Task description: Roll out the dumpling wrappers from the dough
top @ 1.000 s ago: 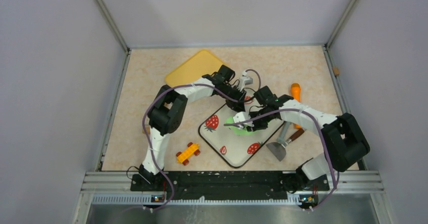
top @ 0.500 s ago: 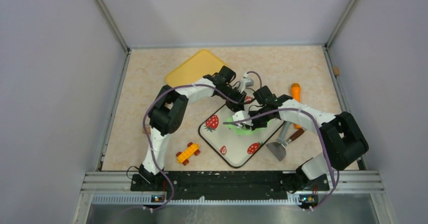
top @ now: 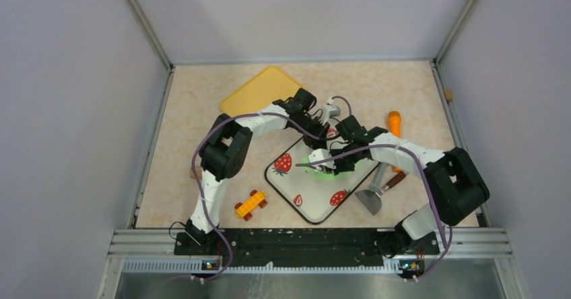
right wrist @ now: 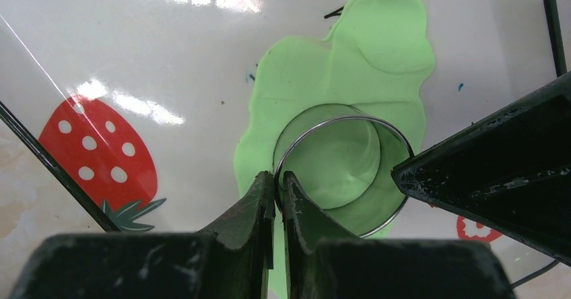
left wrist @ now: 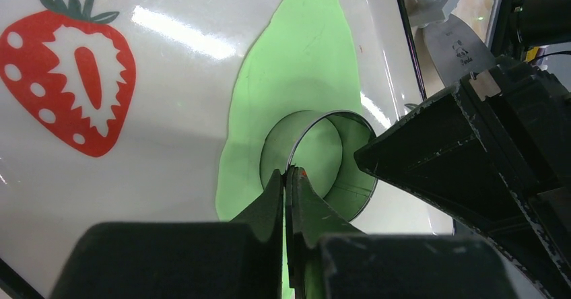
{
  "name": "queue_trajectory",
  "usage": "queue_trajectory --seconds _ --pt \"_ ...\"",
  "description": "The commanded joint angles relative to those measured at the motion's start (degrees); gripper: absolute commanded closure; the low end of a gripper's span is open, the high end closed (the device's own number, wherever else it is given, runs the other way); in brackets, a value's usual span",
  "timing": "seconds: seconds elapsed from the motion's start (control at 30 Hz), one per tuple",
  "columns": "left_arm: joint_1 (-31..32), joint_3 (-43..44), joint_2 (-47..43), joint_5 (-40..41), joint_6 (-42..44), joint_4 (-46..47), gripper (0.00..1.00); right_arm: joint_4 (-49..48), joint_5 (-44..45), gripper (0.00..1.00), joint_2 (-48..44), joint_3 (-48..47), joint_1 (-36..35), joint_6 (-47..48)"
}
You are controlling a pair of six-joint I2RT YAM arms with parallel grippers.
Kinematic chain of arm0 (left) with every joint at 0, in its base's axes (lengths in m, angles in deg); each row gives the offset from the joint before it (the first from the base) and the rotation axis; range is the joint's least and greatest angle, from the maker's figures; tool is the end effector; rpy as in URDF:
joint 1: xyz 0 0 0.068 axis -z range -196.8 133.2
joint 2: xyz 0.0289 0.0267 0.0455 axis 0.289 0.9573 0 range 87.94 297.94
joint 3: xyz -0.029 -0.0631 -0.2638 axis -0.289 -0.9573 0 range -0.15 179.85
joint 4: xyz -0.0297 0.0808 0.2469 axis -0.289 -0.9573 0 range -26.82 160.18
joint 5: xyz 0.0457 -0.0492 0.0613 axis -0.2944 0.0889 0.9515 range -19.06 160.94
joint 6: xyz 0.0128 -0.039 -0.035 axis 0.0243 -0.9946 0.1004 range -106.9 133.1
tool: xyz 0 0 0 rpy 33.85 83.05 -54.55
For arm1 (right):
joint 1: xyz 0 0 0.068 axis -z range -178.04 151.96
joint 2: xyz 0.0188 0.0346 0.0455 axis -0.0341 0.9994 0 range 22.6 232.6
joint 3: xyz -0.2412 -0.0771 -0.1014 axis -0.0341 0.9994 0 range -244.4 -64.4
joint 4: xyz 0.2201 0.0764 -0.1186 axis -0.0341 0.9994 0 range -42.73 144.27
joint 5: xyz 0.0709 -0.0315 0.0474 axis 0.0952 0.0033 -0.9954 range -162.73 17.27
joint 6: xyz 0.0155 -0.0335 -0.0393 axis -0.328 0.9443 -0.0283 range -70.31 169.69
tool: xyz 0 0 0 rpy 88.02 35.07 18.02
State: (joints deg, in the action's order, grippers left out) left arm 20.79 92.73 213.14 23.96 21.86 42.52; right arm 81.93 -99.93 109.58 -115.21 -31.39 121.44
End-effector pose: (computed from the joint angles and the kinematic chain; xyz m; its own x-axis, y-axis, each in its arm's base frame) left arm 0.3490 -0.3015 0.1637 -0.5706 0.5703 -0.5909 0.8023 0.2334 -0.5494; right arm 0.2199 0.1642 0.1811 0.3362 -0.7899 -0.5129 -0.9418 -0.2862 -0.1766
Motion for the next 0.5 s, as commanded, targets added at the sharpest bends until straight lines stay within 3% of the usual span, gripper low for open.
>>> queue_trajectory --seconds 0.0,0.47 --pt "0.0 0.8 1.8 2.0 2.7 -2.3 1.00 -1.4 0.2 1.00 2.2 -1.0 -0.8 -2.8" --pt "0.1 4.6 5.0 4.1 4.2 -5.8 1.00 -3.2 3.7 1.00 6.6 -3.5 -4.1 -20.4"
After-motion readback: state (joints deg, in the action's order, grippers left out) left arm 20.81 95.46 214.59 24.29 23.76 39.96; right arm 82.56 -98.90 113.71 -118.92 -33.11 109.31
